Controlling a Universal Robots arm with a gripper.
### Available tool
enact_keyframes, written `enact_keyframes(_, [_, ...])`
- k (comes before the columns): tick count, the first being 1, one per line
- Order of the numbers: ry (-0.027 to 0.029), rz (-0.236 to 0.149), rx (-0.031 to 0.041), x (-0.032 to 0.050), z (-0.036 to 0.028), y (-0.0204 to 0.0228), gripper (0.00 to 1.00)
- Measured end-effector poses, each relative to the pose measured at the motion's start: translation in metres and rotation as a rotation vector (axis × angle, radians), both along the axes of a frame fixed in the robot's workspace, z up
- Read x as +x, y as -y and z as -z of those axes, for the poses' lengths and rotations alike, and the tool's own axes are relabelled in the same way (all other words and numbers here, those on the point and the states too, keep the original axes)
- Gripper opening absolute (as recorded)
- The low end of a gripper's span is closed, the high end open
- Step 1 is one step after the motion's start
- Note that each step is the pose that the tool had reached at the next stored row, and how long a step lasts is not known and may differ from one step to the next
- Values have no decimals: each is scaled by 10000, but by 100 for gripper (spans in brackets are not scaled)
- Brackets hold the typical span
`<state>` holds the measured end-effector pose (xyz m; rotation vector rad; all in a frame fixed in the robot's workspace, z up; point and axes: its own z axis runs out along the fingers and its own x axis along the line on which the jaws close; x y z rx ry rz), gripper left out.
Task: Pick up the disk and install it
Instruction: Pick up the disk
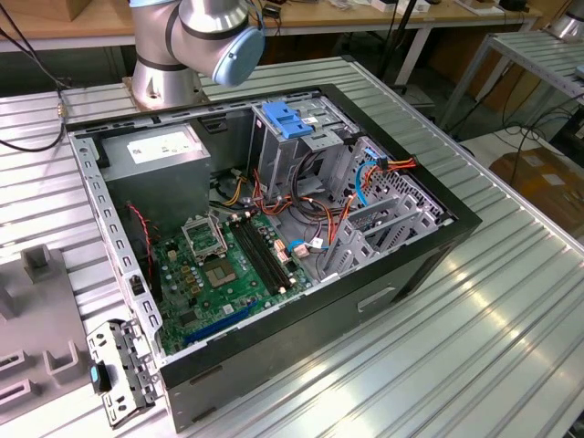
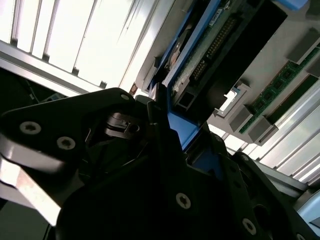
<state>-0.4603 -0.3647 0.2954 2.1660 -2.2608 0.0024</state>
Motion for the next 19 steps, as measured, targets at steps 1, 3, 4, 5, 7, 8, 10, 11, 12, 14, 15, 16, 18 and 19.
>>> enact_keyframes(1, [0, 0, 0, 0, 0, 0, 37])
enact_keyframes(3, [0, 11, 0, 0, 0, 0, 37])
enact_keyframes(4, [0, 12, 0, 0, 0, 0, 37])
enact_keyframes(5, [0, 14, 0, 0, 0, 0, 37])
enact_keyframes(7, [2, 15, 1, 0, 0, 0, 37])
enact_keyframes(8, [2, 15, 1, 0, -6, 0, 37])
enact_keyframes(10, [0, 15, 0, 0, -22, 0, 37])
enact_keyframes(11, [0, 15, 0, 0, -30, 0, 37])
enact_keyframes(12, [0, 15, 0, 0, -35, 0, 37])
enact_keyframes(14, [1, 15, 0, 0, -50, 0, 37])
enact_keyframes(15, [1, 15, 1, 0, -61, 0, 37])
enact_keyframes(16, [1, 15, 1, 0, -74, 0, 37])
enact_keyframes(18, [0, 15, 0, 0, -97, 0, 37])
enact_keyframes(19, [0, 15, 0, 0, -107, 0, 37])
